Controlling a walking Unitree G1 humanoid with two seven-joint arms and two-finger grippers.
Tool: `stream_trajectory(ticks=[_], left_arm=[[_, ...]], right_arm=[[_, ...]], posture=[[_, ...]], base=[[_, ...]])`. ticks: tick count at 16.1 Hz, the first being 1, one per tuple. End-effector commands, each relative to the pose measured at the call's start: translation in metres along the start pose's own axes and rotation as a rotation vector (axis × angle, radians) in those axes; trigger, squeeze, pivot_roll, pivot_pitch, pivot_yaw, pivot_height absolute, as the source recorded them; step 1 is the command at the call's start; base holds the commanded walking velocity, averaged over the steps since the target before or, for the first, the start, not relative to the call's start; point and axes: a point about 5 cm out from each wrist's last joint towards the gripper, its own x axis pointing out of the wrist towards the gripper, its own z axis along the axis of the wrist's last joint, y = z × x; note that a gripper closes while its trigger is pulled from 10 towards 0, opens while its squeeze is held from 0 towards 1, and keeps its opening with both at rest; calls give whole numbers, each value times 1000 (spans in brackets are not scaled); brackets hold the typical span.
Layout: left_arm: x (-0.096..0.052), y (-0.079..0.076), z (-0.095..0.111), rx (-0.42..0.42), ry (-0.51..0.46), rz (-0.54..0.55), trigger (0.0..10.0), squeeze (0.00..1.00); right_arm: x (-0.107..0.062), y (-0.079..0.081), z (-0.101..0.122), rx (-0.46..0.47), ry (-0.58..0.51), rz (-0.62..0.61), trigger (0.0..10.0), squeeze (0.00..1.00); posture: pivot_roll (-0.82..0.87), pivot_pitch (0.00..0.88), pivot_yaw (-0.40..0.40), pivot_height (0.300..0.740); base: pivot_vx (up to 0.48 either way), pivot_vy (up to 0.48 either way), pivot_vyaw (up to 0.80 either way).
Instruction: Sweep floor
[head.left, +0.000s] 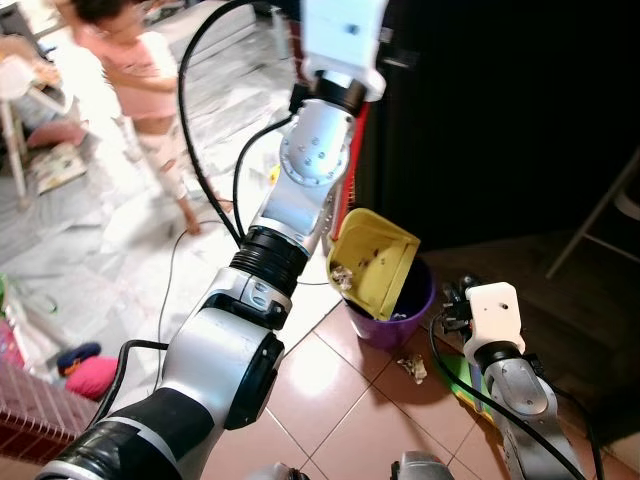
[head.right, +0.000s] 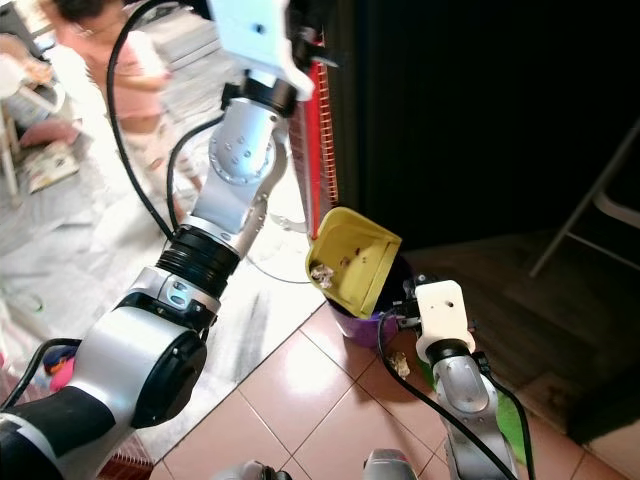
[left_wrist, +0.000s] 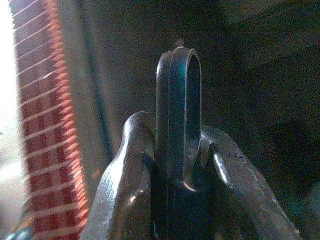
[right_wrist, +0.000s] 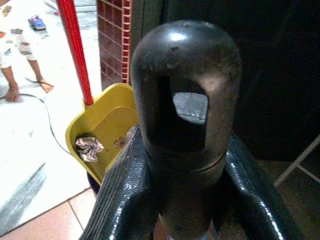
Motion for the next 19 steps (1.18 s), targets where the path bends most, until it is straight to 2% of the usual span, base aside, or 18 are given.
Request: stream_trajectory(ticks=[1,4,5,6,7,10,12,13,14,16,17,19], left_arm=[[9,-18,32,30,-204,-119,10000,0],[-4,-42,40,42,-302,-263,10000,0],[-13,-53,41,35,-328,-331,10000,0],[-17,-57,37,15,-310,-353,10000,0],[-21,-59,29,-23,-251,-355,10000,0],[-23,-55,25,-16,-233,-319,10000,0],[-20,-46,23,7,-214,-264,10000,0],[-12,-29,19,23,-169,-165,10000,0],[-1,-1,16,53,-124,-23,10000,0],[10,38,18,78,-94,142,10000,0],[17,63,25,94,-98,232,10000,0],[23,87,35,95,-108,318,10000,0]], right_arm=[[-4,17,-20,111,104,37,10000,0],[-4,18,-20,111,99,38,10000,0],[-3,18,-21,110,100,41,10000,0],[-3,19,-21,109,99,44,10000,0],[-2,19,-21,108,98,48,10000,0],[-2,18,-21,104,100,50,10000,0],[-1,18,-21,100,101,54,10000,0],[-1,17,-21,99,102,54,10000,0],[-1,17,-21,96,102,54,10000,0],[0,15,-22,91,104,57,10000,0],[2,15,-22,87,106,70,10000,0],[4,15,-23,83,107,80,10000,0]], posture=[[-250,0,214,740],[-246,0,212,740],[-242,0,208,740],[-241,0,208,740],[-240,0,206,740],[-240,0,201,740],[-243,0,200,740],[-244,0,198,740],[-243,0,194,740],[-234,0,179,740],[-225,0,169,740],[-219,0,163,740]], base=[[0,0,0],[0,0,0],[0,0,0],[0,0,0],[0,0,0],[0,0,0],[0,0,0],[0,0,0],[0,0,0],[0,0,0],[0,0,0],[0,0,0]])
